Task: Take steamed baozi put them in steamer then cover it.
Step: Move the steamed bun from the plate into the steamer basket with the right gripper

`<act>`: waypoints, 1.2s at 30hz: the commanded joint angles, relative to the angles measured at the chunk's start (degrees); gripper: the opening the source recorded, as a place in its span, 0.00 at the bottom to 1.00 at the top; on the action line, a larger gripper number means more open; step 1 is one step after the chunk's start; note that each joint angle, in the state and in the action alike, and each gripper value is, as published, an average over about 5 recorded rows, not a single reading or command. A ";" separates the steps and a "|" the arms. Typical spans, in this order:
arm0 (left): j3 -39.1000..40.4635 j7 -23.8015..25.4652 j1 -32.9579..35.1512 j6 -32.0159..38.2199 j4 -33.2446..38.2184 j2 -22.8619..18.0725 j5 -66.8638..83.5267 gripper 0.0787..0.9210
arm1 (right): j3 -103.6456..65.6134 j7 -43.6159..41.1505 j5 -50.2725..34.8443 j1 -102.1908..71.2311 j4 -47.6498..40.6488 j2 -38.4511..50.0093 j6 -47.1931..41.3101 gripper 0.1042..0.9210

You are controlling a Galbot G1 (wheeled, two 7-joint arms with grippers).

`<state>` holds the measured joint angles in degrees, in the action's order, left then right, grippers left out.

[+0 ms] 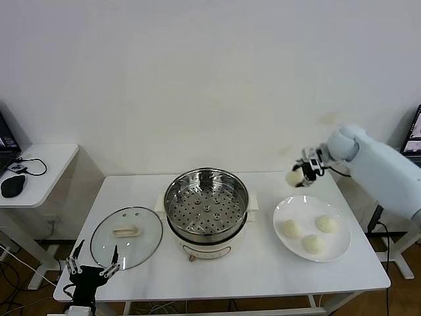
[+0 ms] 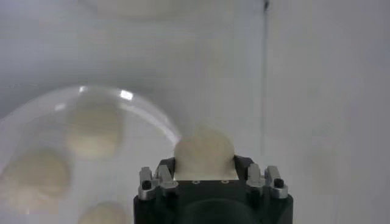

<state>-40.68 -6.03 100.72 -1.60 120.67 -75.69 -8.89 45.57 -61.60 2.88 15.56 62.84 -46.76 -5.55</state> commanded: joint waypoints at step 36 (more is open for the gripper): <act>-1.60 0.05 -0.39 0.03 4.11 -0.41 -0.36 0.88 | 28.16 13.02 6.61 9.36 -6.64 -31.12 21.50 0.61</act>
<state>-42.19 -5.96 100.59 -1.58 124.59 -76.17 -9.20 71.57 -51.03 2.06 26.57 62.10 -73.01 8.65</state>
